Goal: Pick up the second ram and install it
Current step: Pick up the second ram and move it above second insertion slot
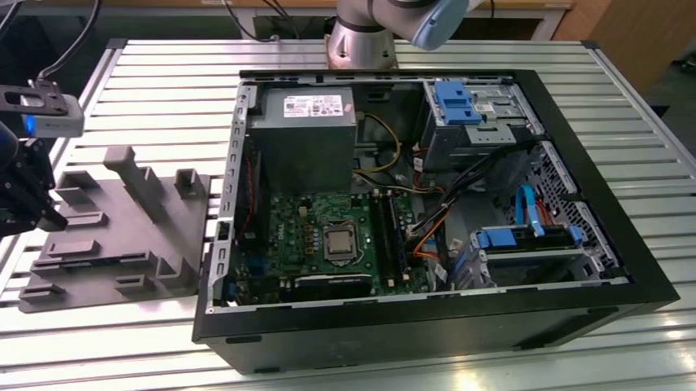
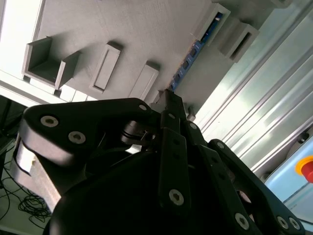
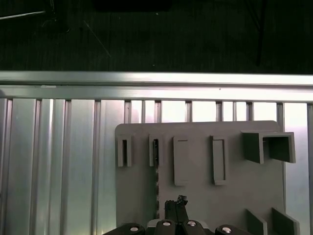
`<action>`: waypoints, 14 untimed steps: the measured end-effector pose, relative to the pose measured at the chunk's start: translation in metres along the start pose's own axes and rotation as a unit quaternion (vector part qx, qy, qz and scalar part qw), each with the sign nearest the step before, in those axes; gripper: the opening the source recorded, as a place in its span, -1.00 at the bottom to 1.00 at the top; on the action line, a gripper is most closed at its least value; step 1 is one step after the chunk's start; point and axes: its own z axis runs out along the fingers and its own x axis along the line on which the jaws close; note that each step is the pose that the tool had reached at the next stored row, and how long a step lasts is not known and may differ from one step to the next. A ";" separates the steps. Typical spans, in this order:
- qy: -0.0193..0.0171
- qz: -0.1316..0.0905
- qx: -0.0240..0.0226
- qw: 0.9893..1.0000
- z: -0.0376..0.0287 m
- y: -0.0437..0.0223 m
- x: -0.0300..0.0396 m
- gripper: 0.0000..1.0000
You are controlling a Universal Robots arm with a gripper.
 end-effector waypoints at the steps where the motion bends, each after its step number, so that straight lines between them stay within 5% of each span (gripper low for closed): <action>1: 0.000 0.000 0.000 1.000 0.0006 0.0000 0.0002 -0.79; 14: 0.000 0.000 0.000 1.000 0.0083 -0.0001 0.0034 -0.79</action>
